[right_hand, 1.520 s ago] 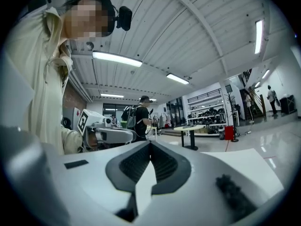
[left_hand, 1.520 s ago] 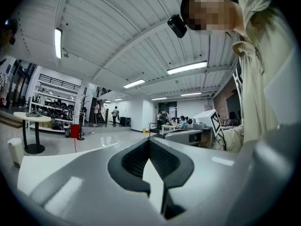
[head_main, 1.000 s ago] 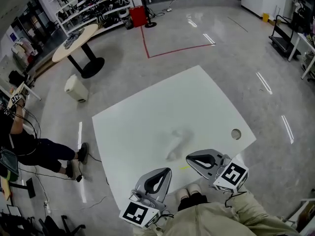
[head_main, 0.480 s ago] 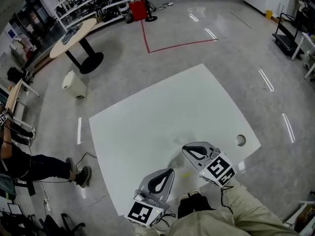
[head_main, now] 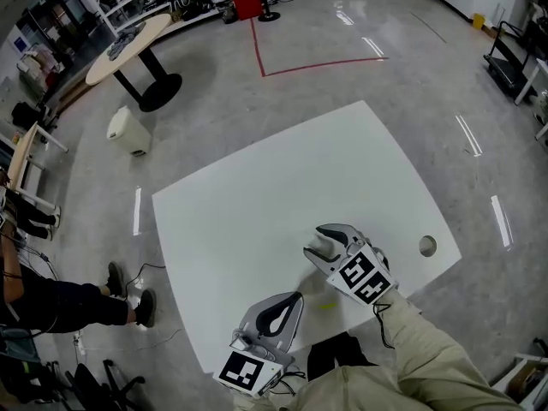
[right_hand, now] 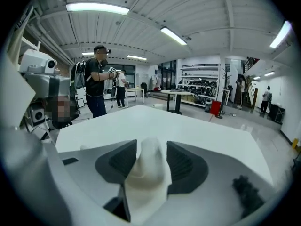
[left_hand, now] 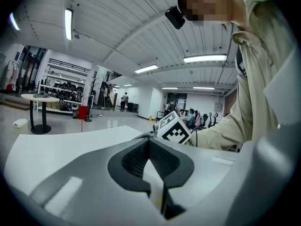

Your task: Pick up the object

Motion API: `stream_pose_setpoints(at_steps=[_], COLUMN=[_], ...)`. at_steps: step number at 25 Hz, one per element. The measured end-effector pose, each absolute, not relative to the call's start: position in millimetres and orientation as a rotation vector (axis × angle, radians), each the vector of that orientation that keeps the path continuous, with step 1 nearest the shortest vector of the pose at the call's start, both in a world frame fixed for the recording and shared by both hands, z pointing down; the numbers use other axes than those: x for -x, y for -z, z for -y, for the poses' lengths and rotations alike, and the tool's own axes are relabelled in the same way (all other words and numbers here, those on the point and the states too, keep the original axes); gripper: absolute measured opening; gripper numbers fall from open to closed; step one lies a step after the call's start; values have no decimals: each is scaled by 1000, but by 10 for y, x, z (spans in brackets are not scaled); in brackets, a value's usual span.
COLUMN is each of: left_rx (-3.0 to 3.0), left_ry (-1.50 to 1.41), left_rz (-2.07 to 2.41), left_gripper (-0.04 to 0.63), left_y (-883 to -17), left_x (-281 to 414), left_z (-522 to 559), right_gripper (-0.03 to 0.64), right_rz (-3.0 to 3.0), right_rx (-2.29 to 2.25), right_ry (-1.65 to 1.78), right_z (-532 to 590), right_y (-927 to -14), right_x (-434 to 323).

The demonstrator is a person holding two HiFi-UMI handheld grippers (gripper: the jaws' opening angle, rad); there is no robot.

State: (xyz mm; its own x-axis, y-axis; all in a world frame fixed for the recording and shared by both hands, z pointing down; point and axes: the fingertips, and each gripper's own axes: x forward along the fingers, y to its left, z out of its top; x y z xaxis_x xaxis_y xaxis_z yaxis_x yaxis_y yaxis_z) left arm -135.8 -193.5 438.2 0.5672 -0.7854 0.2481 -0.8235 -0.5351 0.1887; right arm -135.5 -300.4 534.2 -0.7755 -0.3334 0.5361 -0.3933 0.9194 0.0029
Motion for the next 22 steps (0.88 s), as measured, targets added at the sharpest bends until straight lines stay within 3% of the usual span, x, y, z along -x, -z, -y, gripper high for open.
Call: stream_pose_setpoints(at_steps=[22], left_rx=[-2488], left_ry=[-225], left_rz=[1339], left_gripper=[6], left_y=[-4468], left_x=[1455], left_z=[1999], right_gripper=[173], right_rz=[2412], right_rx=[-559], right_ry=[-160], right_z=[3110], right_y=[-5421], right_x=[1490])
